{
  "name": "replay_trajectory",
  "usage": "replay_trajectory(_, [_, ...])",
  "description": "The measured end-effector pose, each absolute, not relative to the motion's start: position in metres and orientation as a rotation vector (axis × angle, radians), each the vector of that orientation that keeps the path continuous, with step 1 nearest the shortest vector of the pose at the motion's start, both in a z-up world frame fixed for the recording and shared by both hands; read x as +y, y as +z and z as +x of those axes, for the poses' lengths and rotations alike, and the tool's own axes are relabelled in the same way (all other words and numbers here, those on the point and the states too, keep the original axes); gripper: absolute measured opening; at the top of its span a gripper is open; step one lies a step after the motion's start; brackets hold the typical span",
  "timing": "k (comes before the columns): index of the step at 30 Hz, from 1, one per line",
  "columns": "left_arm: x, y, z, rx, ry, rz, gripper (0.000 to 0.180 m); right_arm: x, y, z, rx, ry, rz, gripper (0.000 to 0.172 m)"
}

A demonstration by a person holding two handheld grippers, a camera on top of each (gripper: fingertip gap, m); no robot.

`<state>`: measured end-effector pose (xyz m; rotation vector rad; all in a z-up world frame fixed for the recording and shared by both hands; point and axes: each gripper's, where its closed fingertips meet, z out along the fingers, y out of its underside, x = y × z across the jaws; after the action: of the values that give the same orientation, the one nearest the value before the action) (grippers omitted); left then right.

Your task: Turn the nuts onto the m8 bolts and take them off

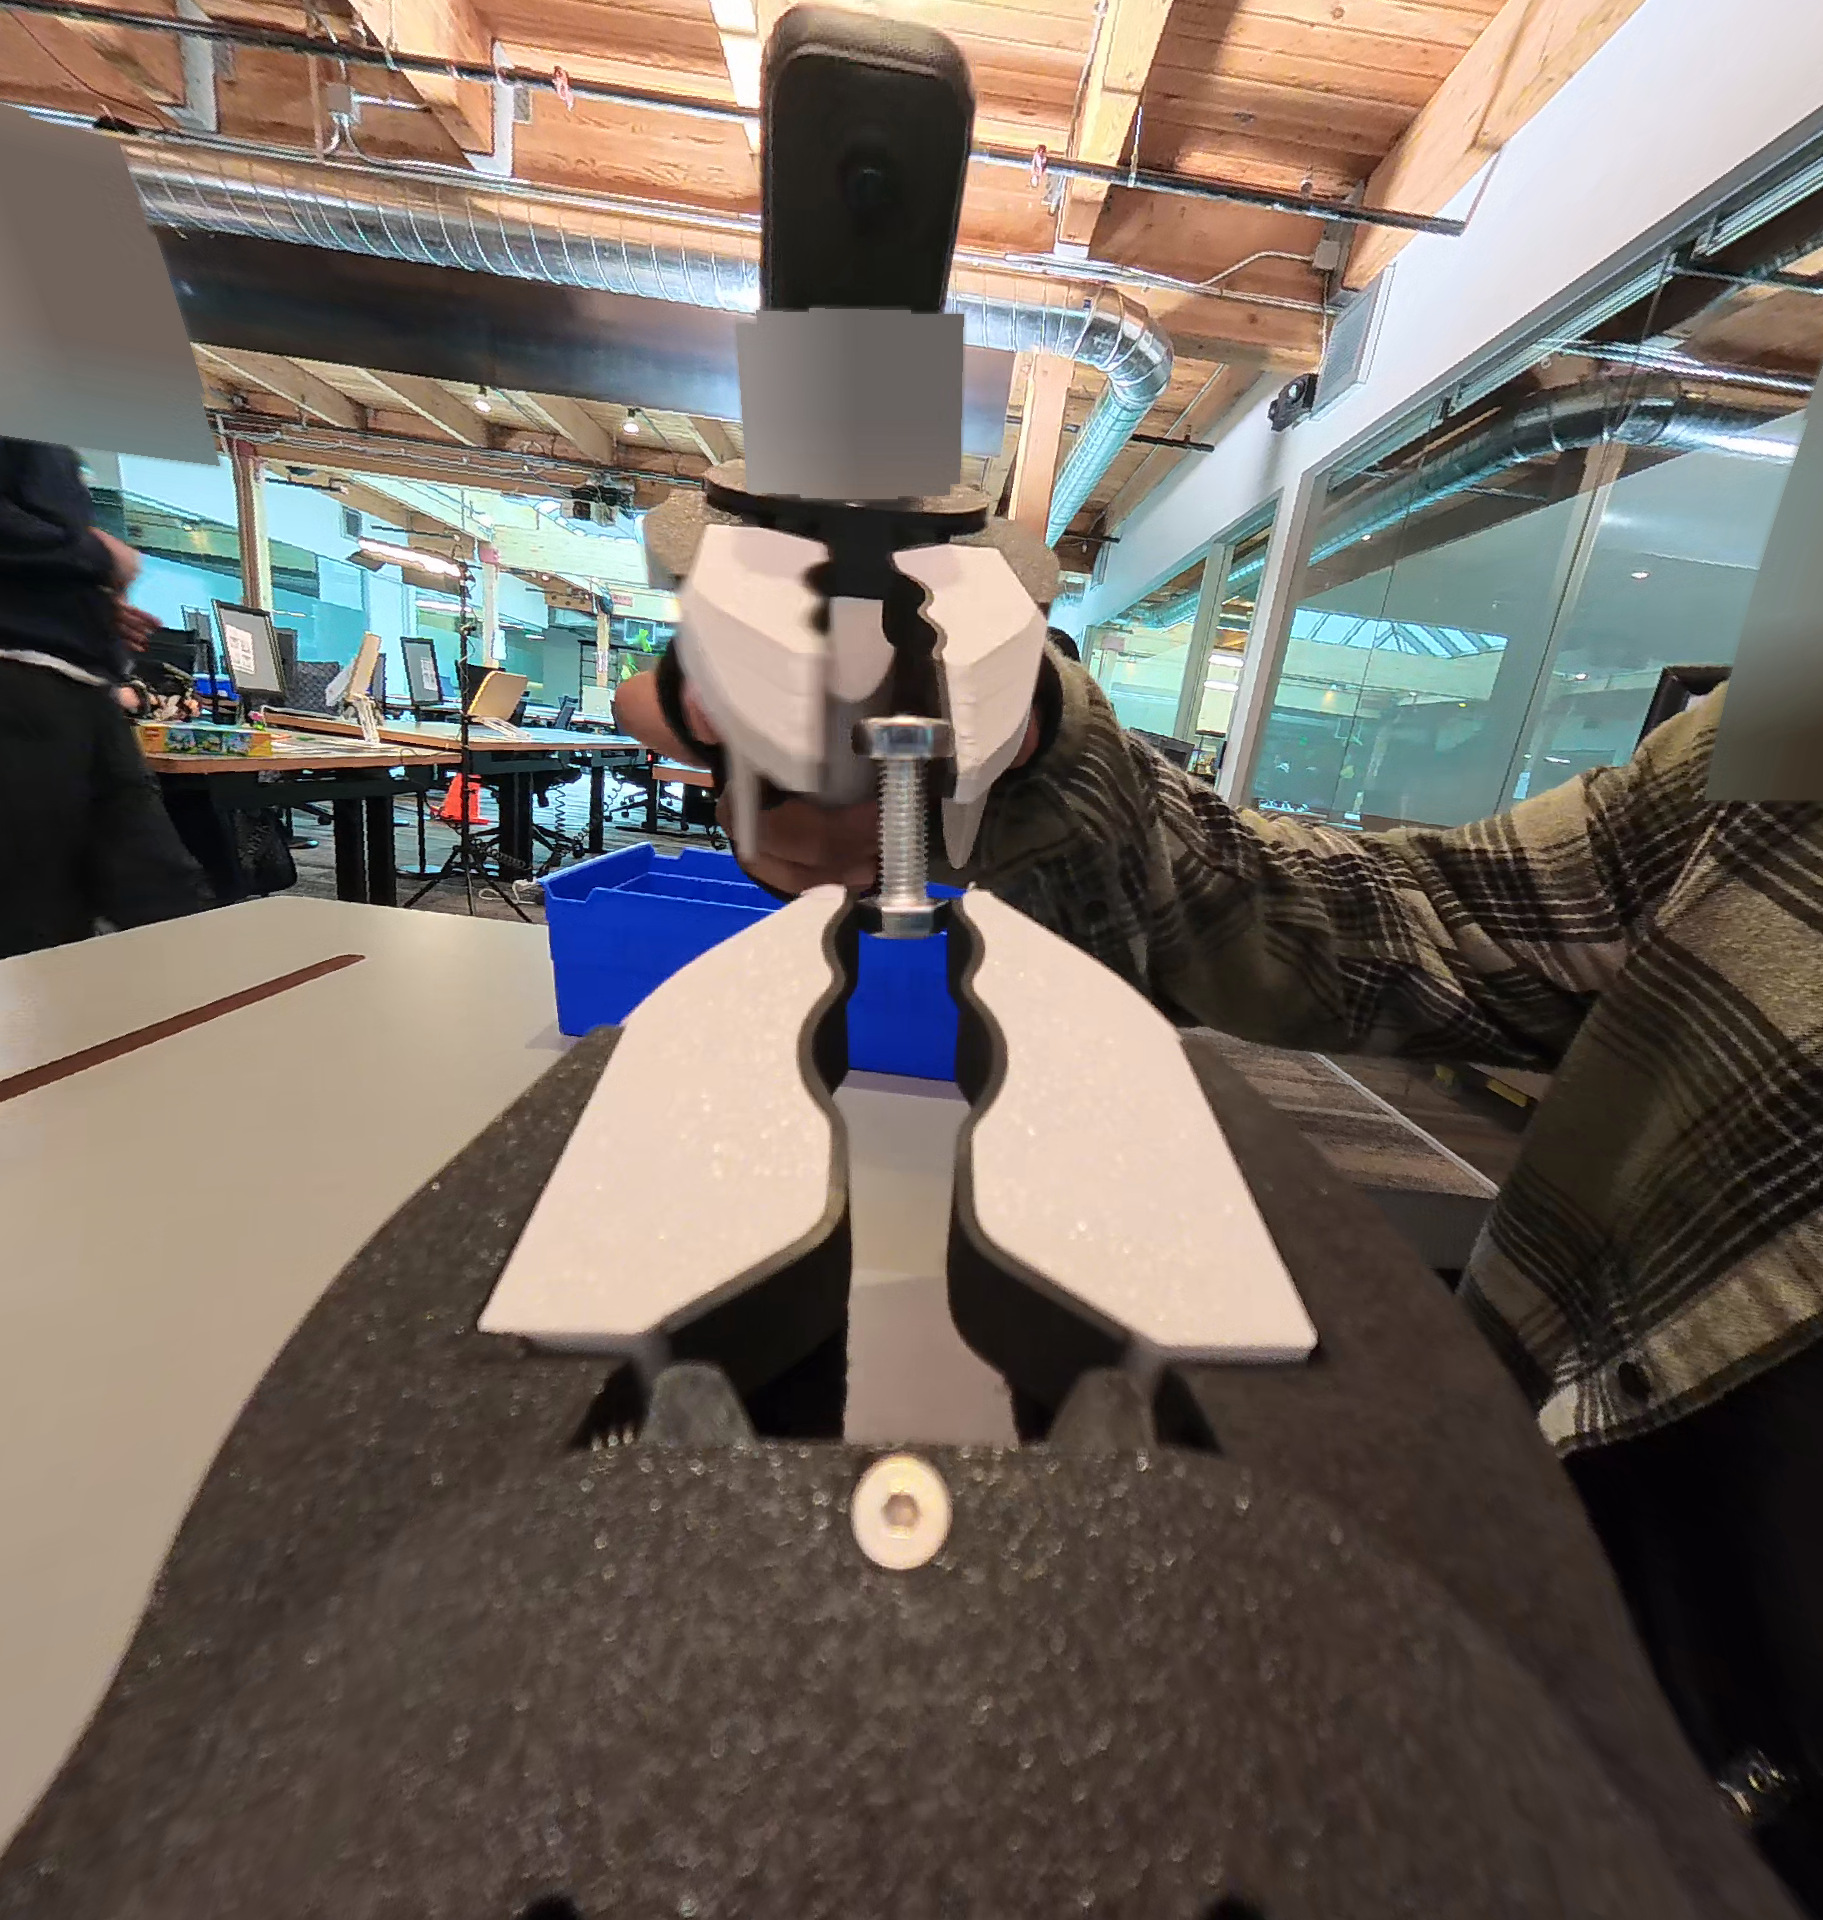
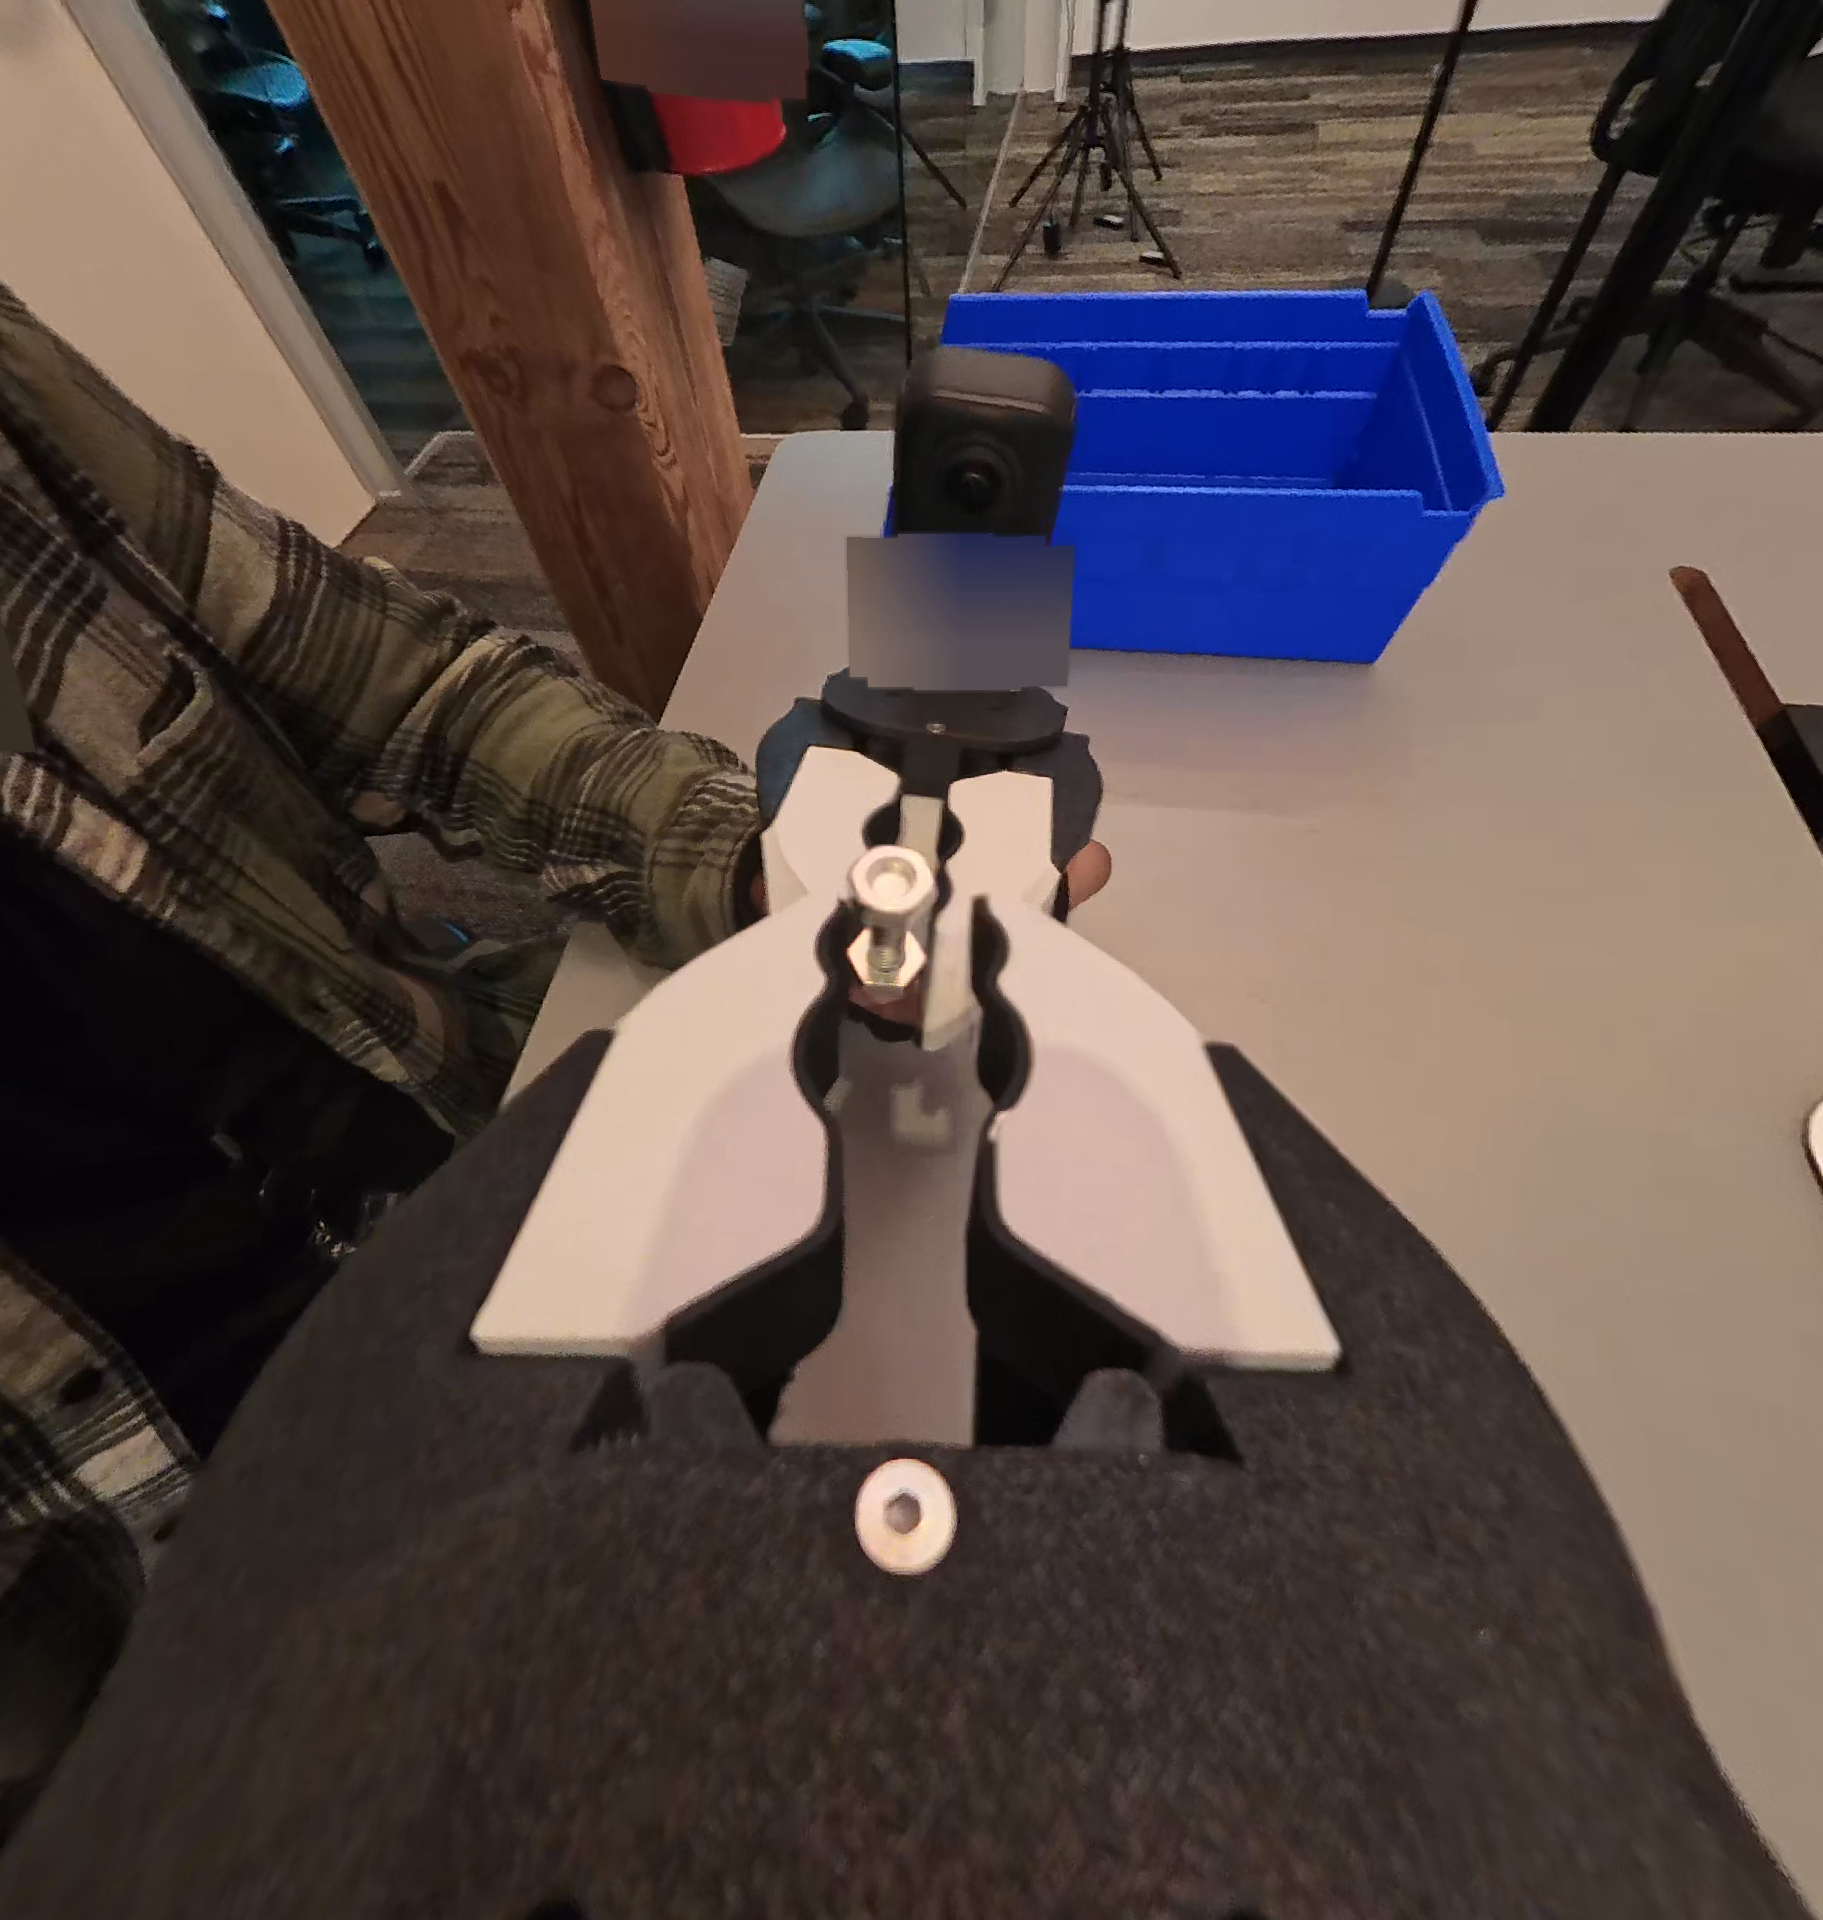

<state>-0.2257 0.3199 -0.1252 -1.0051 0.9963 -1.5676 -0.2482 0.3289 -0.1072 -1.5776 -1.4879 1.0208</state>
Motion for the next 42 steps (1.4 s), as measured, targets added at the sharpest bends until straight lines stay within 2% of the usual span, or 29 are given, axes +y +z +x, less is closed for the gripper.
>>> replay_trajectory(6, [0.321, -0.125, -0.226, 0.991, -1.563, -1.009, 0.016, 0.334, -0.103, -0.246, -1.43, 0.999, -1.586, 0.043])
replay_trajectory(8, [0.321, -0.126, -0.225, 0.996, -1.562, -1.009, 0.016, 0.338, -0.103, -0.249, -1.398, 0.983, -1.605, 0.055])
replay_trajectory(42, [0.321, -0.125, -0.226, 0.987, -1.556, -1.007, 0.016, 0.35, -0.104, -0.251, -1.363, 0.888, -1.646, 0.058])
